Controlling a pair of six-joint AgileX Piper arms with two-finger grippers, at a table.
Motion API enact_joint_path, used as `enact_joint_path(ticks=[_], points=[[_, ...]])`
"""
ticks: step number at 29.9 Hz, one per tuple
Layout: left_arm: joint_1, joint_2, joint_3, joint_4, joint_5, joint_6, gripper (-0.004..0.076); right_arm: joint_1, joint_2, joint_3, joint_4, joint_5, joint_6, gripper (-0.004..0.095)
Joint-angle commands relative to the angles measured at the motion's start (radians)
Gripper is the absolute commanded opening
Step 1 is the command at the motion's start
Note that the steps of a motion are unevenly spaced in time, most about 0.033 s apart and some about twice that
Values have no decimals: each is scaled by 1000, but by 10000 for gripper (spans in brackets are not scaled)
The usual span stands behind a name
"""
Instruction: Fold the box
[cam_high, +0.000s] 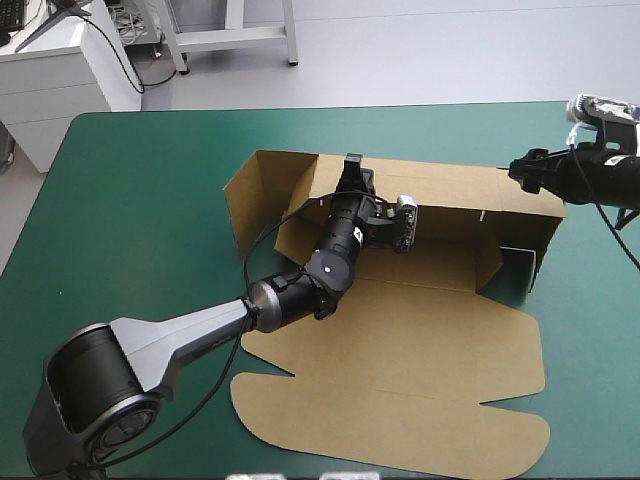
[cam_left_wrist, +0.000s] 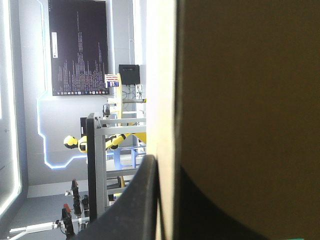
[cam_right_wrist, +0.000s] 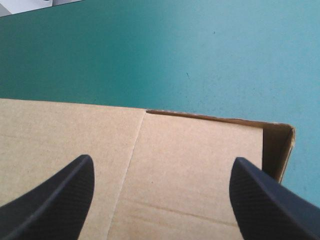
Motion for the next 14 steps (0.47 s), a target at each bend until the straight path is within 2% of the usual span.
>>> enact_joint_path(ticks=[1,14], points=[[-11,-24,-13,-30,-38,-11,-8,1,-17,-36,50,-59,-10,692],[-11,-24,-13,-30,-27,-11,-8,1,0,-34,51,66,-7,660]])
